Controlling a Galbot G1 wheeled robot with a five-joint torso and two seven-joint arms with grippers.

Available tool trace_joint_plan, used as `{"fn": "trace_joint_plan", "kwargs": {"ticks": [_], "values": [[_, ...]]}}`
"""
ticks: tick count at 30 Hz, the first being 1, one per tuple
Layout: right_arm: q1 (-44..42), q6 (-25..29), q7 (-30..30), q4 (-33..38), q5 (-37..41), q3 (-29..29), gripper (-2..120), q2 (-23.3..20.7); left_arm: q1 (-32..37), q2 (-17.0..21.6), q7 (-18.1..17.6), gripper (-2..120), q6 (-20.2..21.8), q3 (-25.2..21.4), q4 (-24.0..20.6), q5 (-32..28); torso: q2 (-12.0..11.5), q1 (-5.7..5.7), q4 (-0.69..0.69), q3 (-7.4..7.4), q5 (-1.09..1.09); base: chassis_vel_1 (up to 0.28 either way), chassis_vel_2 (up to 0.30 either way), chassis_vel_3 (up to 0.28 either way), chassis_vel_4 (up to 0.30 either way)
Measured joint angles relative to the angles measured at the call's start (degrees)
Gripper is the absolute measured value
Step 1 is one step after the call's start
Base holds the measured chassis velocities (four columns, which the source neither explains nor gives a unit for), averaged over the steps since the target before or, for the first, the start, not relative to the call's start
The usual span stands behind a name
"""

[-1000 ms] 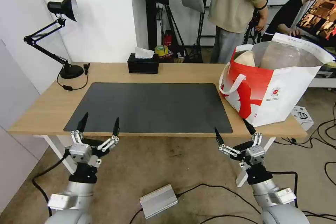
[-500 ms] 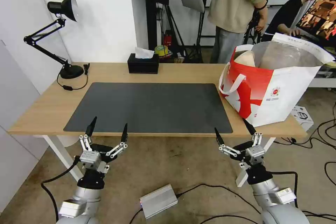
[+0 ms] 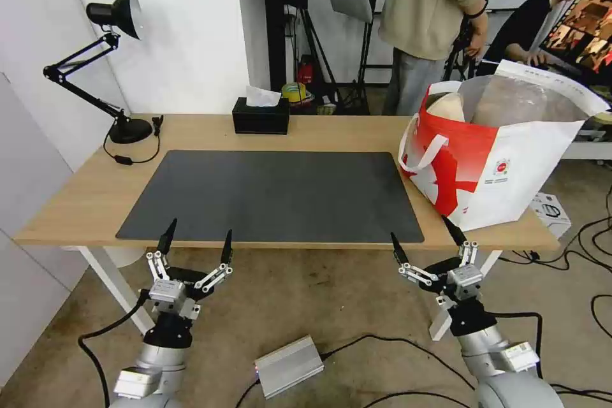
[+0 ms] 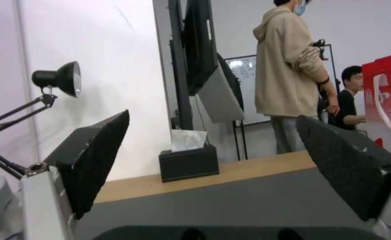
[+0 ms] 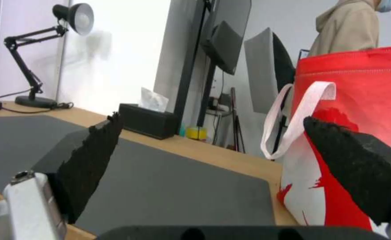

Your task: Pick up the trash from the table and place it into the takeout bag.

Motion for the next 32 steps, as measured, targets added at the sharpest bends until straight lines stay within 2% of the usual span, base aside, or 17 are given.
{"fn": "trace_joint_plan", "kwargs": {"ticks": [32], "values": [[0.00,0.00,0.00,0.00,0.00,0.00,100,0.00,0.02,0.07,-0.02,100,0.00,0.02,-0.01,-0.02,0.00,0.00,0.00,0.00,0.00,0.000,0.000,0.000,0.000]]}}
